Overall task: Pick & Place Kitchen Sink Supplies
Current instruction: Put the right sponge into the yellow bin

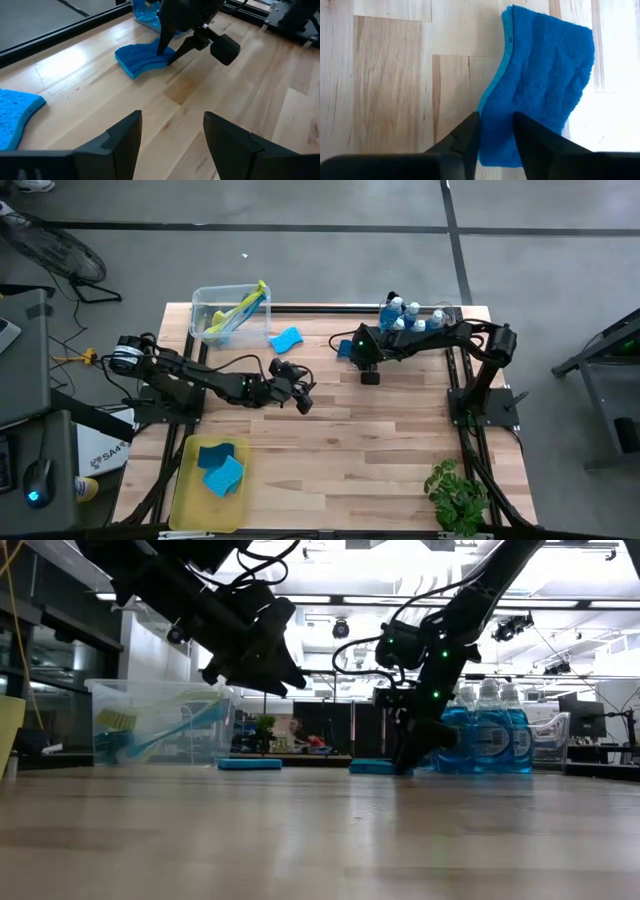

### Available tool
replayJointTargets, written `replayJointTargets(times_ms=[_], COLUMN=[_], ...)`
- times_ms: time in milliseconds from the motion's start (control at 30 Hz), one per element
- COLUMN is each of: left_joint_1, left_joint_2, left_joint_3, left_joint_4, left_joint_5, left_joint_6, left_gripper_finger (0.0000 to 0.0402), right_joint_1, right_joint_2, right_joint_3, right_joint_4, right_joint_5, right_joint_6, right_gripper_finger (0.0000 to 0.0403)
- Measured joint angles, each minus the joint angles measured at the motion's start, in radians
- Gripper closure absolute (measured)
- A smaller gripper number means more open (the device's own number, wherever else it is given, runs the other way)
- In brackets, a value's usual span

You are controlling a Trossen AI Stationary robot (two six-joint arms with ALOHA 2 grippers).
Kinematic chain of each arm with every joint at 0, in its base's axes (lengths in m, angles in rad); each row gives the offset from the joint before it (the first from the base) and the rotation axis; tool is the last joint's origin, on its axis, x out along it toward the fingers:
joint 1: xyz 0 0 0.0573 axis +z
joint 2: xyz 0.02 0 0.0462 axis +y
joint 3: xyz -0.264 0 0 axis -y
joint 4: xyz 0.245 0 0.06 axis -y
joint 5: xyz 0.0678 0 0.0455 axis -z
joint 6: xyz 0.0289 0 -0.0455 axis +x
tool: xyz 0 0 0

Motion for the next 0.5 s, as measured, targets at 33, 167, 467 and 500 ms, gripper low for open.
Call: replayJointTargets(times_ms=[33,167,467,500], left_joint_1=[0.000,0.000,0.000,0.000], left_joint_2=[0.000,0.000,0.000,0.000], left_joint_3=[0.000,0.000,0.000,0.000], left_joint_4=[0.000,0.000,0.000,0.000], left_joint_5=[0.000,0.004,0.002,0.002], left_joint_6=[-0.004,-0.013,-0.060,-0.067], left_gripper_finger=[0.0195,0.0195,0.0195,0.0195], right_joint_1=[0.000,0.006,0.077,0.090], right_joint_2=[0.000,0.000,0.003,0.003], right_joint_3=[0.000,-0.001,-0.004,-0.004], right_joint_4=[-0.001,-0.004,0.035,0.036], right_joint_5=[0.001,0.004,0.120,0.140], right_joint_6=[0.000,0.003,0.013,0.010], right_gripper_finger=[0.0296,0.0335,0.0394,0.0397])
